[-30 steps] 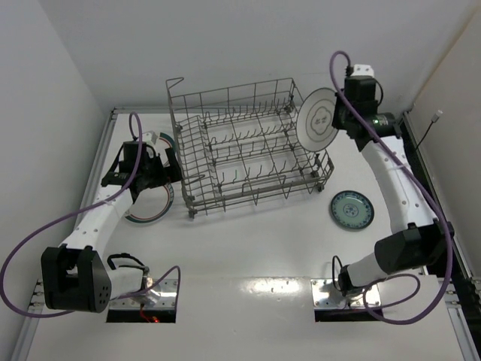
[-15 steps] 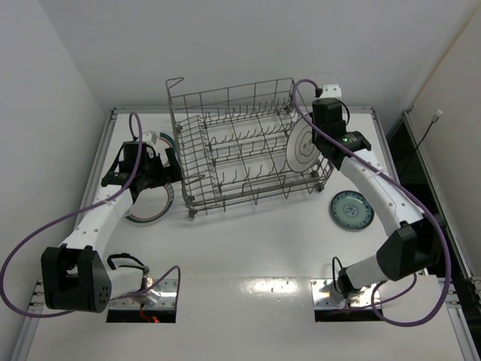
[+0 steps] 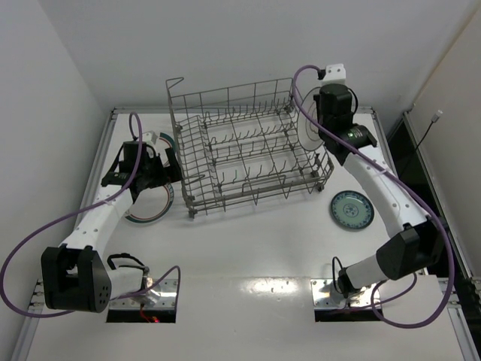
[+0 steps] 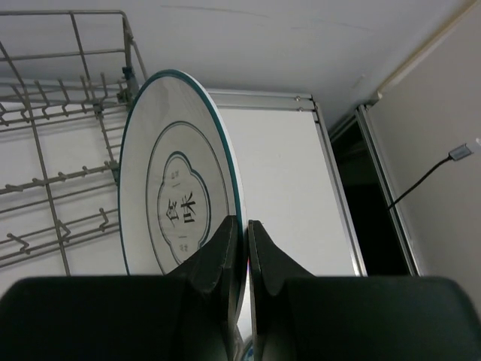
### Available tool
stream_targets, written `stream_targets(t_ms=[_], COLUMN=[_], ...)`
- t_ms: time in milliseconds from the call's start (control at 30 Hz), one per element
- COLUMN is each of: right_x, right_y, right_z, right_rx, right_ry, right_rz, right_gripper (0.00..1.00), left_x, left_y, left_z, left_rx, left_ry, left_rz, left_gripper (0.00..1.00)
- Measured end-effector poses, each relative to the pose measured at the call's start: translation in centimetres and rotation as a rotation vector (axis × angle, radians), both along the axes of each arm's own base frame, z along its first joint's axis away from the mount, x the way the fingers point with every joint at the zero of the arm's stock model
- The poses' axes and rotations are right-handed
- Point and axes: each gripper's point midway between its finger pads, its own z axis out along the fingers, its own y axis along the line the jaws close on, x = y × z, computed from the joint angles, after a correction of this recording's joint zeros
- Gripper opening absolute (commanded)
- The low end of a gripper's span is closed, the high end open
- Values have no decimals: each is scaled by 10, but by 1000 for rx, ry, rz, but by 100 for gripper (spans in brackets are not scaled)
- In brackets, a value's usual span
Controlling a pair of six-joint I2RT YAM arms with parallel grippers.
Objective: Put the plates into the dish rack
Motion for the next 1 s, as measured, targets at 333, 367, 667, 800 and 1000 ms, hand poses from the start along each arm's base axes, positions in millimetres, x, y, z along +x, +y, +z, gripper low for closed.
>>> stream_targets(t_ms=[333, 367, 667, 800, 1000], right_x=[17, 16, 16, 18, 14], right_y=[7, 8, 15, 19, 22], right_z=[-59, -70, -97, -98, -109], right_rx=[-72, -79, -97, -93, -39], right_ry=[89, 111, 153, 152, 209], right_rz=[56, 60, 107, 125, 110], right_gripper=[0, 0, 0, 10, 54], left_x=[1, 1, 2, 2, 3], left_y=[0, 0, 0, 0, 0], left_z=[-1, 0, -1, -1, -1], left_rx=[0, 0, 0, 0, 0], left_ry=[1, 0, 1, 2, 2], left_rz=[0, 0, 0, 0, 1], left_gripper=[100, 100, 100, 100, 100])
